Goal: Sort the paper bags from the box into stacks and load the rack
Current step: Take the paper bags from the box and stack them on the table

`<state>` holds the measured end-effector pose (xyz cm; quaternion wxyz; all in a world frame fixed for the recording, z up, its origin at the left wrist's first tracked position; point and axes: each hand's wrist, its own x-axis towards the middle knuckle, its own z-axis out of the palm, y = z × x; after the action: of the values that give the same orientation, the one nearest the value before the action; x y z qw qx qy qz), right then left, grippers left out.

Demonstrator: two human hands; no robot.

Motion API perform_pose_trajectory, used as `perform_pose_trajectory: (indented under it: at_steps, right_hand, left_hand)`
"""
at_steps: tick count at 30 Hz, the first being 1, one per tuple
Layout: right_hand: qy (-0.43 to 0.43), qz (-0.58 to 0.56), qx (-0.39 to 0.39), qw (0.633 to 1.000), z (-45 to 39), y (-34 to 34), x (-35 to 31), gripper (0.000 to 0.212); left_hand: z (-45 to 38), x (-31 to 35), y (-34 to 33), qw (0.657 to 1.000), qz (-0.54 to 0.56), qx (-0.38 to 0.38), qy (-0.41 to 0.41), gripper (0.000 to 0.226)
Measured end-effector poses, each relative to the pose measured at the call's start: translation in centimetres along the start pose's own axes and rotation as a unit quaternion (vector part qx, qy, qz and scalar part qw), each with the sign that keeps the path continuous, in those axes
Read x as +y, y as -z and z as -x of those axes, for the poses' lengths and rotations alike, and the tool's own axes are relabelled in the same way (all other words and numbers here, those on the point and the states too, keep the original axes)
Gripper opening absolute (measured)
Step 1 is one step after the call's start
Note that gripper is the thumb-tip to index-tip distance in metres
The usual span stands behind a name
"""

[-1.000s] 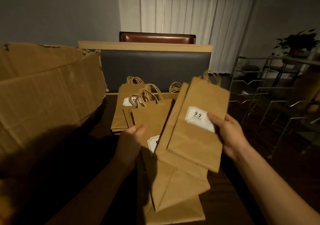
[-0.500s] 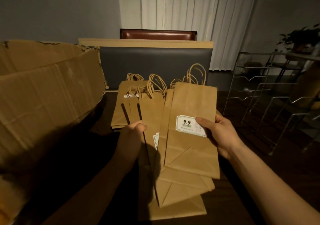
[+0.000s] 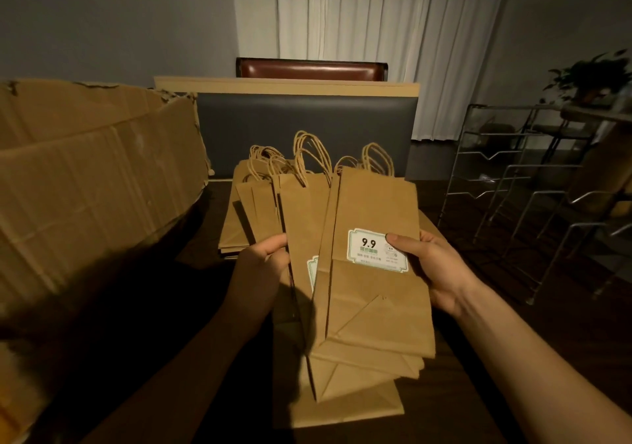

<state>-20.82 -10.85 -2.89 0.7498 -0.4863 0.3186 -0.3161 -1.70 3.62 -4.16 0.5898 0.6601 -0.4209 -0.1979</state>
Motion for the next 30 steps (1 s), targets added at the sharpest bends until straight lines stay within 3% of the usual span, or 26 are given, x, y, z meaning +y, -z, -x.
perform_pose_trajectory:
  at_steps: [5, 11, 18, 21, 22, 24, 25, 26, 28, 29, 30]
  right_hand:
    - [-0.011, 0.067, -0.035, 0.997, 0.5, -0.6, 0.5, 0.016]
    - [0.032, 0.014, 0.120, 0.992, 0.4, 1.0, -1.5, 0.012]
    - [0.005, 0.234, 0.127, 0.964, 2.2, 4.4, -2.6, 0.031]
    - [0.003, 0.369, 0.147, 0.918, 3.5, 4.5, -1.1, 0.040]
    - [0.010, 0.436, 0.162, 0.885, 3.7, 4.4, -0.5, 0.046]
    - [0.045, 0.594, 0.197, 0.779, 3.8, 3.9, 0.1, 0.067]
    - [0.087, 0.617, 0.206, 0.754, 3.6, 3.4, 0.1, 0.069]
    - [0.140, 0.601, 0.207, 0.759, 3.8, 2.5, -0.1, 0.060]
    - [0.188, 0.447, 0.155, 0.861, 4.3, -0.8, -0.8, 0.037]
    - [0.178, 0.352, 0.110, 0.912, 4.3, -2.6, -1.1, 0.034]
    - [0.158, 0.290, 0.076, 0.941, 4.3, -4.2, -1.2, 0.034]
  left_hand:
    - [-0.1, -1.1, -0.2, 0.993, -0.092, 0.024, -0.066, 0.032]
    - [-0.3, -0.8, 0.5, 0.994, -0.026, 0.074, -0.071, 0.030]
    - [-0.4, -1.1, 1.5, 0.993, 0.031, 0.080, -0.083, 0.024]
    - [-0.3, -0.1, 2.1, 0.982, 0.148, 0.112, -0.020, 0.022]
    - [-0.3, 0.3, 2.4, 0.978, 0.173, 0.120, -0.007, 0.023]
    - [-0.3, 0.9, 2.9, 0.974, 0.194, 0.116, -0.007, 0.025]
    - [-0.1, 1.1, 2.9, 0.975, 0.196, 0.107, -0.009, 0.026]
    - [0.0, 1.1, 2.9, 0.978, 0.187, 0.097, -0.012, 0.026]
    - [0.3, 0.8, 2.4, 0.985, 0.152, 0.079, -0.023, 0.028]
    - [0.4, 0.5, 2.1, 0.989, 0.127, 0.068, -0.033, 0.031]
    - [0.6, 0.1, 1.7, 0.992, 0.098, 0.058, -0.046, 0.034]
